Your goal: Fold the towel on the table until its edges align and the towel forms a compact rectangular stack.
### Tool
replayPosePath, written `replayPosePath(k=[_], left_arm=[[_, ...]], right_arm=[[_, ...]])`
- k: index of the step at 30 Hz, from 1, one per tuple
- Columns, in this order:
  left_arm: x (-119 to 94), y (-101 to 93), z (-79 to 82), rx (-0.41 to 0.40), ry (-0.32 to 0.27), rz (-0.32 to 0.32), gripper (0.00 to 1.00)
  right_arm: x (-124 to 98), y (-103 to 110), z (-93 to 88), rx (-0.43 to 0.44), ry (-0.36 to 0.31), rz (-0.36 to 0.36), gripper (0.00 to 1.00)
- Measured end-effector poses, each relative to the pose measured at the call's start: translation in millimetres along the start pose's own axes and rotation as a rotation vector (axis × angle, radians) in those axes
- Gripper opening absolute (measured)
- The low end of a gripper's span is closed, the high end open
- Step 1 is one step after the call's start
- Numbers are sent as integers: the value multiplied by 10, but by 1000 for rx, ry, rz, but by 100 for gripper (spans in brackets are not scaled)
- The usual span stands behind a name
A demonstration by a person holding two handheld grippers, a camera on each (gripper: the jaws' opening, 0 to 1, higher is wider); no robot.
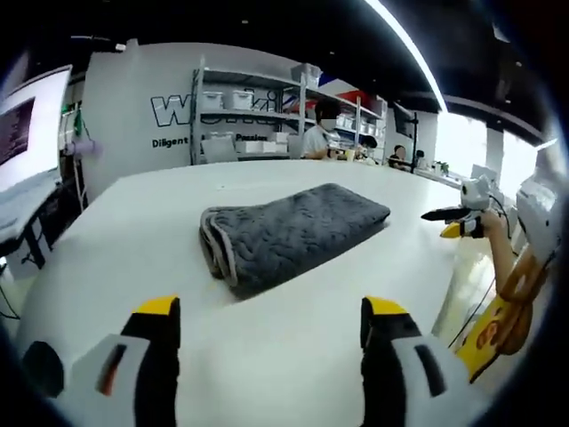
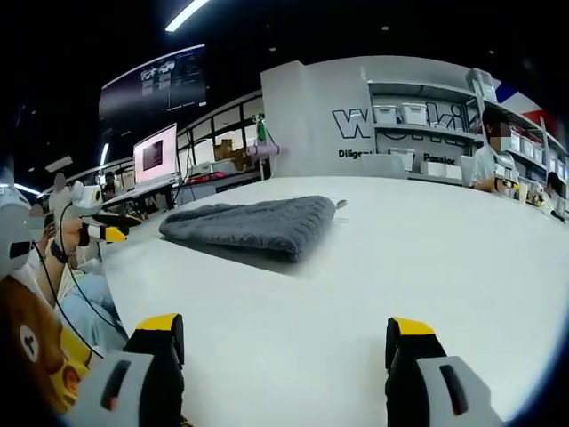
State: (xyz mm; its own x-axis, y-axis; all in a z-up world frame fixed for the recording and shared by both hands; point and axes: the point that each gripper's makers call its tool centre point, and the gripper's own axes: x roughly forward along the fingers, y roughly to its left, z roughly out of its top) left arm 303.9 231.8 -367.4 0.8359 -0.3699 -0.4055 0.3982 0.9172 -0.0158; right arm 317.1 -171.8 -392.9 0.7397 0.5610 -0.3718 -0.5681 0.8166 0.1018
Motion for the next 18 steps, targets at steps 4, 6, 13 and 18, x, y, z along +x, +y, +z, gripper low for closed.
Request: replayPosePath(k=[4,6,13,18], left_arm=[[20,-29,-38,-5,12,-3,97],[22,-36,-58,-1,23,-5,99],[22,-95,-53,1,26,-29,99],[98,-94,73,6,12,-64,99]], right_arm=[[-1,6,0,1,-2,2,98],[-1,3,-2,2,-2,1,98],[3,11,3,0,-3,3,98],[10,28,0,-1,-2,7,98]])
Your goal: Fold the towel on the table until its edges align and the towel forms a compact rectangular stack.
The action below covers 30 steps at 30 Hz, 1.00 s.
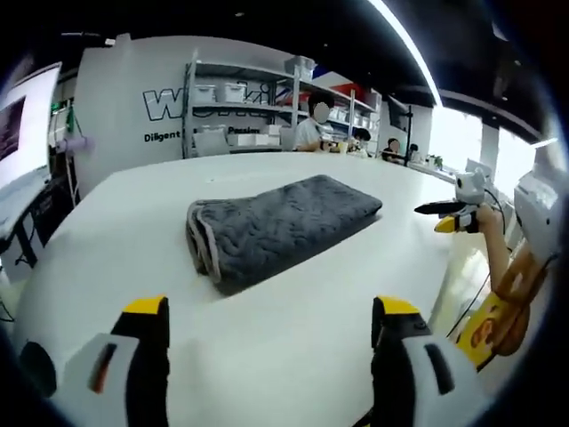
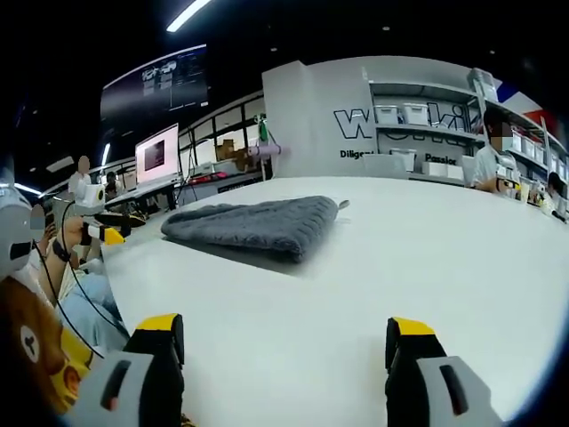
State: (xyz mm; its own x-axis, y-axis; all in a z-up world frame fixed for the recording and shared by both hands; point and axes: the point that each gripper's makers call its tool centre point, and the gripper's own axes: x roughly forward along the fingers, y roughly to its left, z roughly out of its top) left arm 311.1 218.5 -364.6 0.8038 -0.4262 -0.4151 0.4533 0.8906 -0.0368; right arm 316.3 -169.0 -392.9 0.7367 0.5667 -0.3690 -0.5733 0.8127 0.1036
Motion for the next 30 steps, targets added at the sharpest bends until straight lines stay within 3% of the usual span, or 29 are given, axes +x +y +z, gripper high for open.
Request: replayPosePath(k=[8,12,13,15,18,24,30], left_arm=[[365,126,434,0,-59,-125,99],[603,207,659,4,-108,-197,85],[682,241,707,52,-118,-219,82],[778,307,713,58,-102,-222,80],[933,451,779,109,-127,-236,72],[1158,641,807,103,-143,-280,64],[1315,672,714,123,-119,-303,41]], right_arm=[[-31,15,-33,7,1,-5,98],[-44,12,-22,8,-2,-9,98],[-48,12,-17,7,-4,-9,98],[-57,8,-10,7,-5,-10,97],[-72,-6,-7,8,-6,-15,97],[-89,-44,-6,12,-4,-27,97],[-95,-54,-21,13,2,-34,96]])
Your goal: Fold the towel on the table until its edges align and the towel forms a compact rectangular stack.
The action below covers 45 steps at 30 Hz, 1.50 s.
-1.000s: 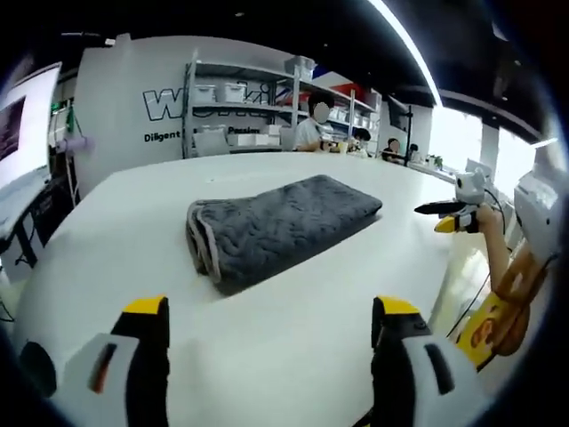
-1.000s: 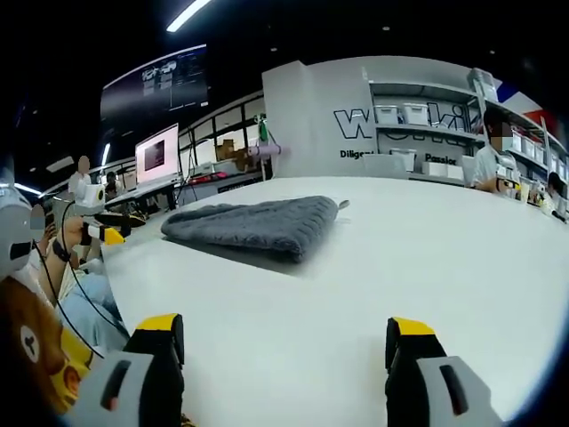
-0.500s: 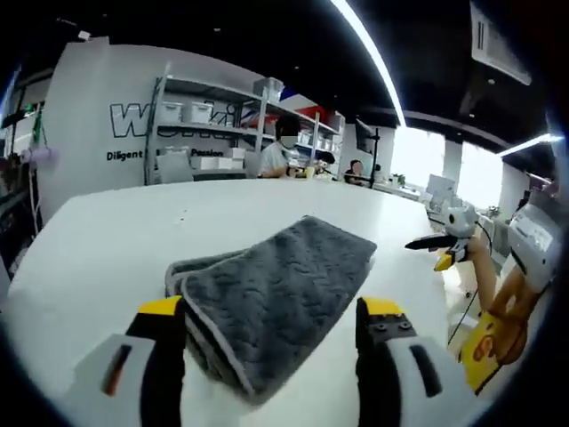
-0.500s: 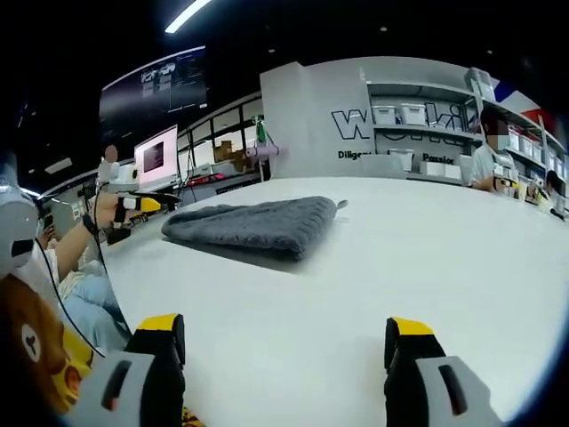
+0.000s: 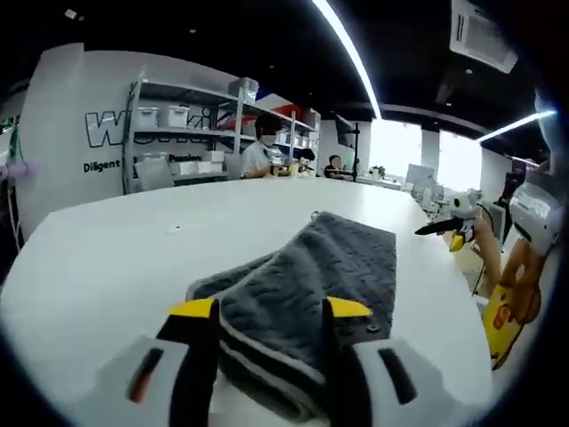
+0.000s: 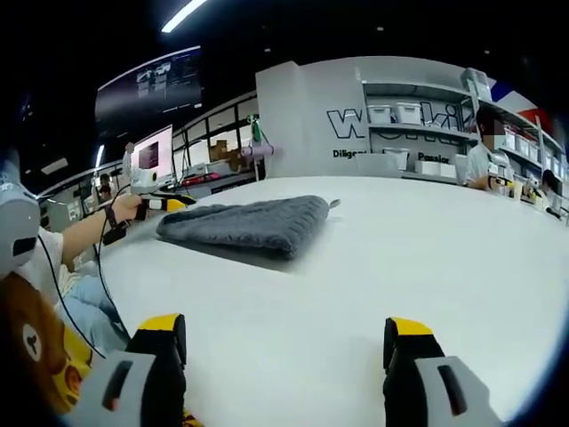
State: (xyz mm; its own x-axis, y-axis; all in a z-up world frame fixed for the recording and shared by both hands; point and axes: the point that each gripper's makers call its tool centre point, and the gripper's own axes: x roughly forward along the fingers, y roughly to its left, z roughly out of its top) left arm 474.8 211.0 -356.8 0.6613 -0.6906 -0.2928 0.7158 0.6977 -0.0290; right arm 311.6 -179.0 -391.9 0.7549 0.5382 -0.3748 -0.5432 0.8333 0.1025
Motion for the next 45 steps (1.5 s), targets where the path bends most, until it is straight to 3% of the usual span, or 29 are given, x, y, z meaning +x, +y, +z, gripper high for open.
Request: replayPosePath(k=[11,18,23,28,32,35,38,45], left_arm=[[42,209,-91,-50,37,28,26],[107,260,-202,-37,106,51,26],[143,236,-240,-18,130,47,21],[135,233,-198,-19,110,44,11],[103,239,-150,-21,98,54,9],[32,294,-13,-25,45,77,9],[-43,381,19,-12,51,121,9],[21,394,-201,1,135,160,11]], right_arm=[[-1,19,-1,-1,5,-1,95],[13,48,-9,-3,8,6,95],[7,42,-9,-3,8,4,94],[4,42,-14,-3,8,5,94],[-1,38,-22,-1,8,4,93],[-2,35,-29,1,8,4,93],[-5,35,-24,1,7,4,93],[8,37,-27,4,3,6,92]])
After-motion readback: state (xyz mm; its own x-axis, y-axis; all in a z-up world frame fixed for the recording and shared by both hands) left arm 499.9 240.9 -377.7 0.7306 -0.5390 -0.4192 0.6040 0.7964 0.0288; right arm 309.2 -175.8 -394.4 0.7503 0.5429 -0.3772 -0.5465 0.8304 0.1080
